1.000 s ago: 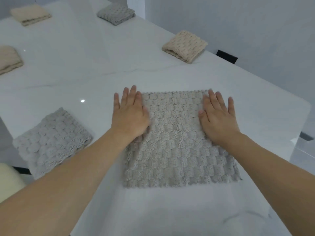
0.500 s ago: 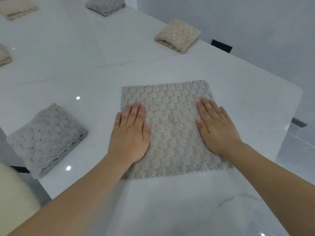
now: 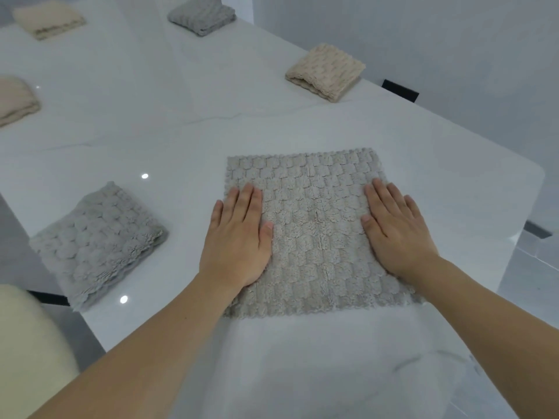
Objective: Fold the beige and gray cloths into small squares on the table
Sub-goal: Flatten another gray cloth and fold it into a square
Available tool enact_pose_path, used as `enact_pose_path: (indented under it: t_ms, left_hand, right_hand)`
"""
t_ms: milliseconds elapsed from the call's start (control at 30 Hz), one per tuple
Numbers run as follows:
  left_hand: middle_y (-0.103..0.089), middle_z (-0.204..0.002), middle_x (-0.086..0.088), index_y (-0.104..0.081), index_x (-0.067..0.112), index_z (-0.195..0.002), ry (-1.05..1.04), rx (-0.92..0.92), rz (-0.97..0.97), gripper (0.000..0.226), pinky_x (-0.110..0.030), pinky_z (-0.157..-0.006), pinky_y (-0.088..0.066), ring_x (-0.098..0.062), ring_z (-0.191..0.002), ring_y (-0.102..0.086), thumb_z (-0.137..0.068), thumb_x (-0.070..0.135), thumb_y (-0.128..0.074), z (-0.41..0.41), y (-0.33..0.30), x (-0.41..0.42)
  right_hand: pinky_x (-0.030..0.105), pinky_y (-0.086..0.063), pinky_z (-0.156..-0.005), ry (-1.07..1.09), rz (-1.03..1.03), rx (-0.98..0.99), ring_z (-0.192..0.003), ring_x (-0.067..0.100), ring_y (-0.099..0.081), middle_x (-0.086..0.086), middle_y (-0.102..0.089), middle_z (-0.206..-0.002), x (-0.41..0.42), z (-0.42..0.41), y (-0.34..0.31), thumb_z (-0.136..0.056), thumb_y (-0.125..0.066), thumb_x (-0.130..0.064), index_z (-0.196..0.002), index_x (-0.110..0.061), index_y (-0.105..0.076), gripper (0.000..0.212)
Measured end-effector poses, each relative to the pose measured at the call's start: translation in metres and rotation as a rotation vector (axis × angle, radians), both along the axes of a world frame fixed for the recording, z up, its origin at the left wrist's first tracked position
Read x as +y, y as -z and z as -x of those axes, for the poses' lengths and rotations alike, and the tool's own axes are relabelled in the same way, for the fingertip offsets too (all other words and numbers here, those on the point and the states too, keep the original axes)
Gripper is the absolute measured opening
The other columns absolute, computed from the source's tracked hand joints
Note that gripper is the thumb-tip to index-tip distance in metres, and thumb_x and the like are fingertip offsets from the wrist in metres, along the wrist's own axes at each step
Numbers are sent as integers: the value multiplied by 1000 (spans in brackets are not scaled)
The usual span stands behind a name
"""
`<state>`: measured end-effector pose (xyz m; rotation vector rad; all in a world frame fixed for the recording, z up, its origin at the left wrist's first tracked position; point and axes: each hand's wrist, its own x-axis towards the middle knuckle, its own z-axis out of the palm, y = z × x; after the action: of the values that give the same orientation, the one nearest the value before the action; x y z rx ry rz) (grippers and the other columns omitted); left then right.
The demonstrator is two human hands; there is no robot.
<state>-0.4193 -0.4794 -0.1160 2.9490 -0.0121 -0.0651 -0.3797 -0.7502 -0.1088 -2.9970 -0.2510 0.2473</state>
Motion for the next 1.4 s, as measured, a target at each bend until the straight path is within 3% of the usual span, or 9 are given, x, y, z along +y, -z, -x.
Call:
enact_pose_path:
  t_ms: [100,200,367,667,767,833,933,1067,1400]
  left_hand:
    - [-5,-164,-1,-15,15,-155,-18,-46,-5,70,-46,-121,6,-20,-150,4,-94,46,0,7,-18,-11]
    - [-13,-163,-3,-24,12,-153,83,-109,68,62,-47,-121,-3,-23,-150,-5,-100,42,-12,39,-19,-40]
    - [-1,-164,2,-7,20,-156,104,-29,20,63,-47,-121,-2,-18,-150,6,-100,47,-13,65,4,-52]
    - [-2,-164,-2,-6,15,-156,43,-3,-31,65,-44,-121,4,-19,-150,5,-98,44,-6,76,-3,-6]
    - [-7,-164,-5,-12,12,-155,39,-43,-9,70,-42,-120,9,-22,-150,2,-94,45,-1,35,-27,-11]
    - [-11,-163,-7,-18,11,-154,41,-135,85,66,-43,-120,4,-25,-150,-3,-97,42,-7,-19,-40,-16]
    - [-9,-163,-5,-14,16,-155,85,-93,119,57,-45,-121,1,-24,-150,-2,-103,38,-17,-76,-29,-26]
    - [-6,-164,2,-9,26,-156,75,-28,-8,57,-51,-120,3,-21,-150,2,-102,44,-15,-84,5,-28]
    - [-3,-164,4,-5,28,-156,67,-25,-15,58,-49,-120,6,-19,-150,5,-101,45,-14,-86,-1,-28]
  right_hand:
    - [47,23,-113,49,65,-26,-148,14,13,-3,10,-162,21,15,-15,-100,-6,-40,-154,-22,2,58]
    - [41,21,-115,-20,1,-51,-147,14,14,-3,11,-161,46,59,-12,-97,-1,-42,-154,-22,5,62]
    - [41,10,-119,-15,-9,-38,-147,13,16,-5,12,-161,45,72,3,-95,1,-45,-153,-24,8,63]
    - [41,8,-120,81,78,21,-149,17,7,-3,10,-162,-8,76,-7,-89,10,-51,-152,-24,13,69]
    - [40,9,-119,16,-10,-11,-149,18,7,1,7,-162,5,39,-22,-91,3,-51,-154,-17,0,72]
    - [37,8,-119,-69,-110,-56,-149,16,7,0,7,-162,27,-3,-30,-100,-10,-44,-155,-15,-5,62]
    - [36,8,-120,-149,-132,-77,-149,16,7,-2,5,-162,58,-49,-24,-103,-14,-40,-155,-18,-5,57]
    - [42,9,-119,-135,-24,-54,-148,15,9,-5,5,-162,66,-60,4,-101,-9,-45,-154,-29,-1,56]
    - [44,8,-119,-124,-16,-43,-148,14,12,-6,8,-162,68,-62,1,-101,-8,-45,-154,-29,2,56]
